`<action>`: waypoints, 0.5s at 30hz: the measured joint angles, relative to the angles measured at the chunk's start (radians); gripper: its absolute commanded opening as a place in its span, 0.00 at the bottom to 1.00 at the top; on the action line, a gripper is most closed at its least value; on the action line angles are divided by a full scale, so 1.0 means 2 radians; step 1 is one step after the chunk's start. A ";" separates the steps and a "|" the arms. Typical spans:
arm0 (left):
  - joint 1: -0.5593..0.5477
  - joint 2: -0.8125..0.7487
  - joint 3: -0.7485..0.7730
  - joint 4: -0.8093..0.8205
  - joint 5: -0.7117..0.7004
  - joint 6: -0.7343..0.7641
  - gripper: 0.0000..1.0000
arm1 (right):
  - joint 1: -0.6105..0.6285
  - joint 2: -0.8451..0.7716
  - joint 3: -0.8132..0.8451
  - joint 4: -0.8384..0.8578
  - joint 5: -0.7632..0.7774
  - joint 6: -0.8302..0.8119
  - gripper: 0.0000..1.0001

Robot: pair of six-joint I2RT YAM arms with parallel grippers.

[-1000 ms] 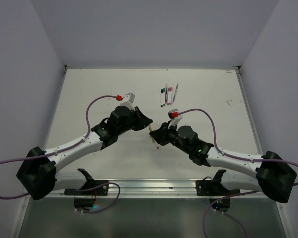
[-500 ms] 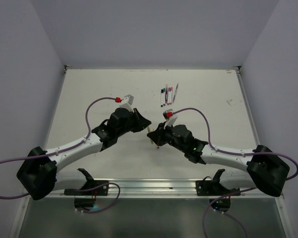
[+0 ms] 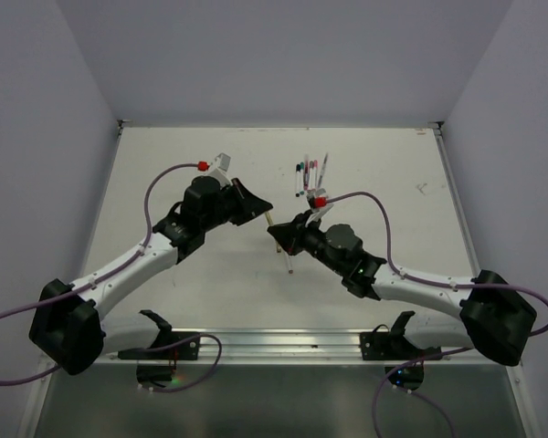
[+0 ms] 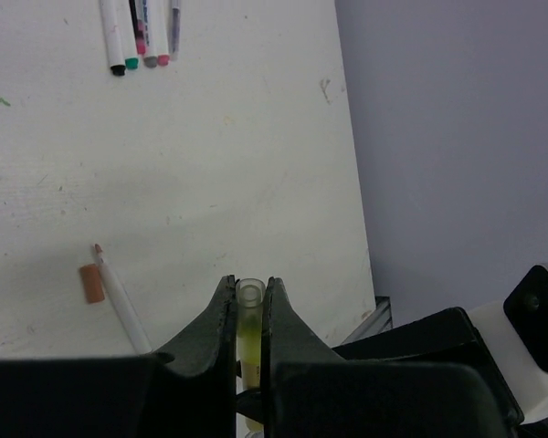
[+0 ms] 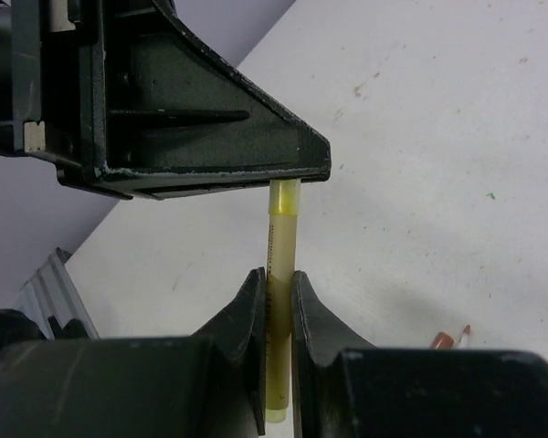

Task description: Open the pen caps

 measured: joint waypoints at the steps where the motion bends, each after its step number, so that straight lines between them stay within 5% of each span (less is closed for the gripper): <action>1: 0.006 0.002 0.010 -0.007 0.008 -0.003 0.00 | -0.001 -0.001 0.002 0.006 0.001 -0.003 0.00; 5: 0.027 0.018 0.039 -0.023 0.026 -0.018 0.00 | -0.003 -0.005 0.002 0.017 0.008 -0.014 0.00; 11: 0.163 0.041 0.080 0.045 -0.066 -0.056 0.00 | 0.021 -0.011 -0.057 -0.054 -0.044 -0.023 0.00; 15: 0.178 0.048 0.081 0.062 -0.070 -0.070 0.00 | 0.021 -0.012 -0.064 -0.066 -0.051 -0.022 0.00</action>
